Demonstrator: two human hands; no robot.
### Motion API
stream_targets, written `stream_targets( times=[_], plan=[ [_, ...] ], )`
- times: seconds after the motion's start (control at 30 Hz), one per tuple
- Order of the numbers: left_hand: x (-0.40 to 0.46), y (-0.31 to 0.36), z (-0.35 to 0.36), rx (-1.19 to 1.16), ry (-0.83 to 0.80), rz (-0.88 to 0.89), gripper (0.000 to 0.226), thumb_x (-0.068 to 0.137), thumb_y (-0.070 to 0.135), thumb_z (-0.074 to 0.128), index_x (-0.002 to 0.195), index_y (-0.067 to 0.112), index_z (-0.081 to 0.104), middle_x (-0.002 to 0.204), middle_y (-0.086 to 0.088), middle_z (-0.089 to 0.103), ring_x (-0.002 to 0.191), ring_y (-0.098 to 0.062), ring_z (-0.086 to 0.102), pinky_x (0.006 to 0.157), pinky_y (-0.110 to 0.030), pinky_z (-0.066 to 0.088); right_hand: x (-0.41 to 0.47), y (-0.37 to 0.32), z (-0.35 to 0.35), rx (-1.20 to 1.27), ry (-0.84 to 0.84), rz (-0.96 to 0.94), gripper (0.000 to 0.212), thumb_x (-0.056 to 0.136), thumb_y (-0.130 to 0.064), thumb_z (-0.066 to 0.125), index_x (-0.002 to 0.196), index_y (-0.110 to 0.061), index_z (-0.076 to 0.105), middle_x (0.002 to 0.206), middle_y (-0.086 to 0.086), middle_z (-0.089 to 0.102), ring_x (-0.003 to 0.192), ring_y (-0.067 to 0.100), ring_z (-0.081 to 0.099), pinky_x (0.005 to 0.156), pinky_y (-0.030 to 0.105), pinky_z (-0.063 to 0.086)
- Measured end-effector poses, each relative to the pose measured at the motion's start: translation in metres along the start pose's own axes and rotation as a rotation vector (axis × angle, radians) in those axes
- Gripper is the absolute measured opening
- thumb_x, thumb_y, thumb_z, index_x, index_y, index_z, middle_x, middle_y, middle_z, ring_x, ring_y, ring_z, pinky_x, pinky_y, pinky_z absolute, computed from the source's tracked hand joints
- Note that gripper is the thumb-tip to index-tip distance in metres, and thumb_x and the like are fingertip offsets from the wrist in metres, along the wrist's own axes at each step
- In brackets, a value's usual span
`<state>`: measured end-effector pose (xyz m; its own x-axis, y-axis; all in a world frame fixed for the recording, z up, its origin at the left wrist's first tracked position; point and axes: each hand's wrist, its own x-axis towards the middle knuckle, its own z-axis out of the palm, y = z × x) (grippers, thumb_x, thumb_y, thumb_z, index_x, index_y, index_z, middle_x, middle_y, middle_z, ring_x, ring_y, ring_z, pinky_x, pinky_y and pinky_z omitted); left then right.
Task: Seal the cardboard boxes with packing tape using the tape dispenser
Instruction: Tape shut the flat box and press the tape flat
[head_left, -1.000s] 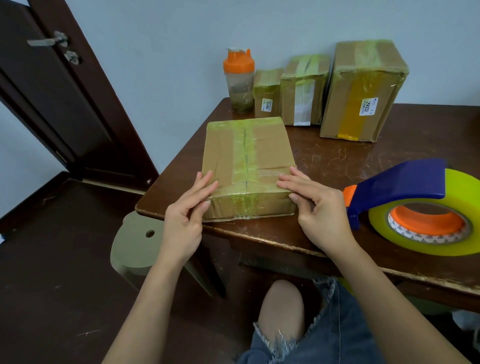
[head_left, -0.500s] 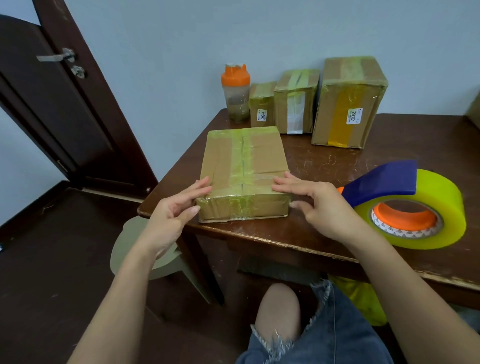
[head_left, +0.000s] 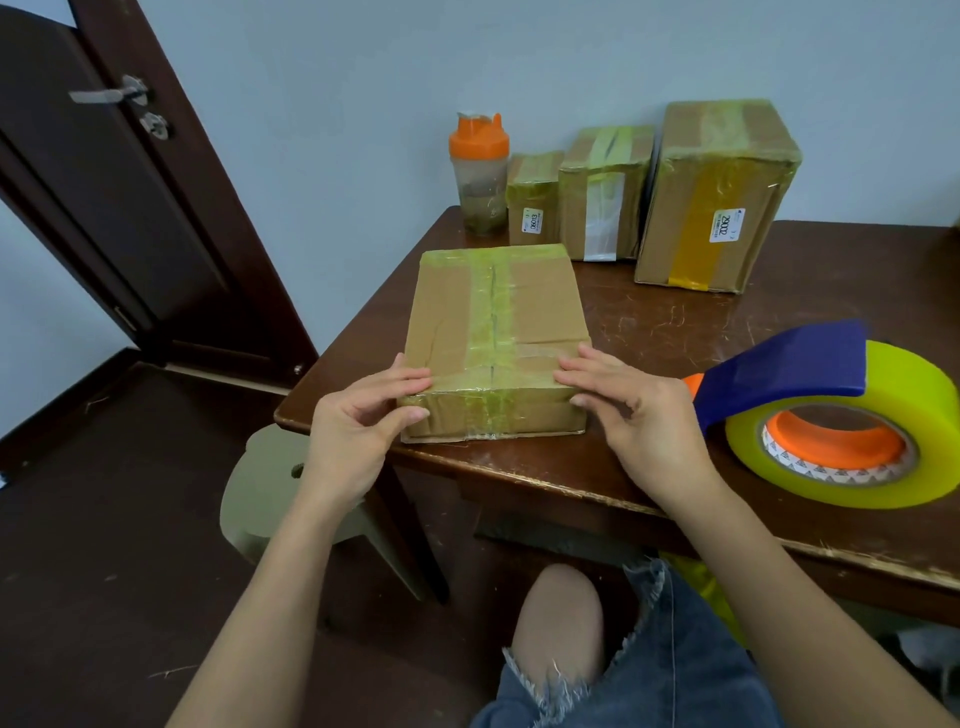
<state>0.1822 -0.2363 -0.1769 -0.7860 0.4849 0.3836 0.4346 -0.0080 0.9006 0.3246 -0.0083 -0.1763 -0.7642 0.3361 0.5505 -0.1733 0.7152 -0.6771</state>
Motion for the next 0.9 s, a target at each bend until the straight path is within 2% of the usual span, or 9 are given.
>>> stream_targets(
  times=[0.07, 0.17, 0.23, 0.33, 0.4, 0.47, 0.63, 0.77, 0.9],
  plan=[
    [0.0, -0.002, 0.006, 0.033, 0.078, 0.069, 0.037, 0.078, -0.013, 0.07, 0.098, 0.019, 0.074, 0.108, 0.005, 0.073, 0.121, -0.024, 0.06, 0.106, -0.025, 0.043, -0.001, 0.0, 0.009, -0.047, 0.082, -0.015, 0.039, 0.083, 0.014, 0.063, 0.108, -0.015, 0.073, 0.112, -0.009, 0.065, 0.12, 0.008, 0.056, 0.106, 0.015, 0.038],
    [-0.006, 0.003, 0.012, 0.096, 0.133, 0.078, 0.036, 0.079, -0.01, 0.071, 0.1, 0.018, 0.073, 0.106, 0.006, 0.072, 0.115, -0.018, 0.064, 0.106, -0.029, 0.045, -0.003, -0.002, 0.012, -0.082, 0.124, -0.001, 0.039, 0.083, 0.013, 0.062, 0.105, -0.016, 0.074, 0.108, -0.011, 0.066, 0.117, 0.007, 0.058, 0.105, 0.022, 0.044],
    [-0.006, 0.007, 0.011, 0.206, 0.145, 0.135, 0.027, 0.081, -0.002, 0.074, 0.1, 0.017, 0.074, 0.105, 0.006, 0.071, 0.114, -0.013, 0.064, 0.105, -0.034, 0.047, -0.001, -0.008, 0.007, -0.159, 0.116, -0.01, 0.033, 0.084, 0.004, 0.059, 0.102, -0.018, 0.075, 0.106, -0.01, 0.07, 0.114, 0.008, 0.06, 0.1, 0.031, 0.05],
    [0.002, 0.007, 0.017, 0.519, 0.186, 0.379, 0.011, 0.085, 0.018, 0.072, 0.093, 0.012, 0.076, 0.1, 0.007, 0.07, 0.108, -0.012, 0.065, 0.099, -0.046, 0.049, 0.01, -0.027, 0.013, -0.348, 0.051, -0.061, 0.029, 0.083, -0.018, 0.049, 0.1, -0.02, 0.072, 0.104, -0.004, 0.069, 0.104, 0.01, 0.058, 0.083, 0.035, 0.055],
    [0.004, 0.004, 0.033, 0.511, 0.161, 0.412, 0.017, 0.088, 0.021, 0.066, 0.096, 0.01, 0.076, 0.103, 0.005, 0.07, 0.11, -0.012, 0.063, 0.102, -0.047, 0.045, 0.015, -0.035, 0.031, -0.435, -0.004, -0.1, 0.028, 0.089, -0.031, 0.052, 0.107, -0.023, 0.072, 0.113, -0.004, 0.069, 0.111, 0.011, 0.058, 0.099, 0.043, 0.046],
    [0.002, -0.002, 0.047, 0.444, 0.159, 0.387, 0.022, 0.091, 0.022, 0.06, 0.101, 0.01, 0.075, 0.106, 0.003, 0.071, 0.11, -0.012, 0.062, 0.109, -0.044, 0.039, 0.016, -0.036, 0.048, -0.504, 0.021, -0.1, 0.028, 0.092, -0.045, 0.055, 0.108, -0.029, 0.073, 0.116, -0.008, 0.07, 0.116, 0.01, 0.059, 0.111, 0.047, 0.032],
    [0.002, -0.016, 0.052, 0.403, 0.221, 0.416, 0.021, 0.092, 0.015, 0.056, 0.102, 0.011, 0.074, 0.105, 0.004, 0.07, 0.103, -0.011, 0.061, 0.113, -0.037, 0.03, 0.015, -0.024, 0.057, -0.476, 0.125, -0.137, 0.031, 0.091, -0.055, 0.055, 0.107, -0.036, 0.073, 0.114, -0.017, 0.069, 0.111, 0.005, 0.06, 0.107, 0.037, 0.027],
    [0.004, -0.018, 0.061, 0.396, 0.3, 0.413, 0.019, 0.091, 0.011, 0.055, 0.096, 0.012, 0.074, 0.096, 0.005, 0.067, 0.097, -0.005, 0.058, 0.112, -0.035, 0.031, 0.018, -0.023, 0.062, -0.424, 0.196, -0.165, 0.024, 0.094, -0.05, 0.055, 0.101, -0.039, 0.074, 0.108, -0.025, 0.069, 0.095, 0.001, 0.061, 0.085, 0.026, 0.02],
    [0.002, -0.02, 0.062, 0.389, 0.325, 0.444, 0.017, 0.091, 0.011, 0.056, 0.095, 0.012, 0.073, 0.094, 0.002, 0.068, 0.097, 0.0, 0.057, 0.11, -0.036, 0.033, 0.016, -0.021, 0.061, -0.404, 0.201, -0.191, 0.02, 0.095, -0.045, 0.056, 0.102, -0.039, 0.074, 0.11, -0.025, 0.068, 0.095, 0.0, 0.06, 0.083, 0.026, 0.02]
  ],
)
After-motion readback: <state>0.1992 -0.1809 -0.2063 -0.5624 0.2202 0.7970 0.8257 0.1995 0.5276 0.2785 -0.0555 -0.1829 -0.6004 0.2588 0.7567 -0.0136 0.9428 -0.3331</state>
